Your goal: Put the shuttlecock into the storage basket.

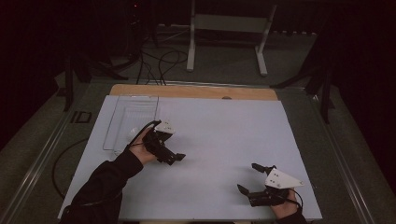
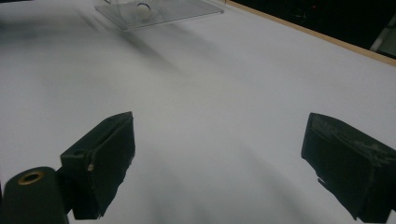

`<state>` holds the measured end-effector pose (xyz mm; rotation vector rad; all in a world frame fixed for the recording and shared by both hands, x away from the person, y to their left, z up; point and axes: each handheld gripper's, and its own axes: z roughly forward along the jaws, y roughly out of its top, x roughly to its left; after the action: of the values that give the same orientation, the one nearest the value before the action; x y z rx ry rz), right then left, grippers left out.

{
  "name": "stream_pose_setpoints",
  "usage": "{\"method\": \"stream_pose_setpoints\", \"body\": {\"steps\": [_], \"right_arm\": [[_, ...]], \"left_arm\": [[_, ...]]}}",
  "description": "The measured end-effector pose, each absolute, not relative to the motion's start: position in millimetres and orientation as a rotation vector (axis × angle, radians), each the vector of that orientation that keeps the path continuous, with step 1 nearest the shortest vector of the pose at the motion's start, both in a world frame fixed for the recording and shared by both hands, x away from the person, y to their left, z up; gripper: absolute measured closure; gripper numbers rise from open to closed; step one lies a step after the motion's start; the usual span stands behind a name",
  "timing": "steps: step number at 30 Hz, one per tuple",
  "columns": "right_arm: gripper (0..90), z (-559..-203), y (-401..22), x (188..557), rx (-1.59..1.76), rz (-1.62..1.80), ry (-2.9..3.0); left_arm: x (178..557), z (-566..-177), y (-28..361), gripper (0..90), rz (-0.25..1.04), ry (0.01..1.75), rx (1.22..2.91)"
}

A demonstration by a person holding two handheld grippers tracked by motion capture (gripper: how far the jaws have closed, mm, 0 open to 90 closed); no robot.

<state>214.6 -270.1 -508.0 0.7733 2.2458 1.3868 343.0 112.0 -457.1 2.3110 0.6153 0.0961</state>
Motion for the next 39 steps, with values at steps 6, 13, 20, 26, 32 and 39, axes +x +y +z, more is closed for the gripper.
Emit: {"method": "stream_pose_setpoints", "body": {"steps": [6, 13, 20, 26, 32, 39], "right_arm": [[9.7, -507.9, -270.2, 214.6, 0.77, 1.385, 2.246], [9.7, -508.0, -270.5, 214.9, 0.769, 1.387, 2.245], [9.7, -507.8, -270.0, 214.6, 0.77, 1.383, 2.244], [9.7, -507.6, -270.2, 214.4, 0.771, 1.386, 2.245], [9.7, -507.3, -269.9, 214.3, 0.768, 1.385, 2.243], [9.7, -508.0, -270.8, 215.2, 0.77, 1.391, 2.247]], "left_arm": [[334.4, -462.9, 108.3, 0.1, 0.086, 0.599, 2.321], [322.9, -469.1, 106.4, 0.1, 0.058, 0.585, 2.323], [309.0, -473.6, 104.3, 0.1, 0.051, 0.554, 2.335], [298.6, -478.0, 106.0, 0.1, 0.031, 0.537, 2.336], [287.9, -484.6, 110.9, 0.1, 0.025, 0.516, 2.338], [277.2, -493.5, 123.3, 0.1, 0.0, 0.515, 2.326]]}}
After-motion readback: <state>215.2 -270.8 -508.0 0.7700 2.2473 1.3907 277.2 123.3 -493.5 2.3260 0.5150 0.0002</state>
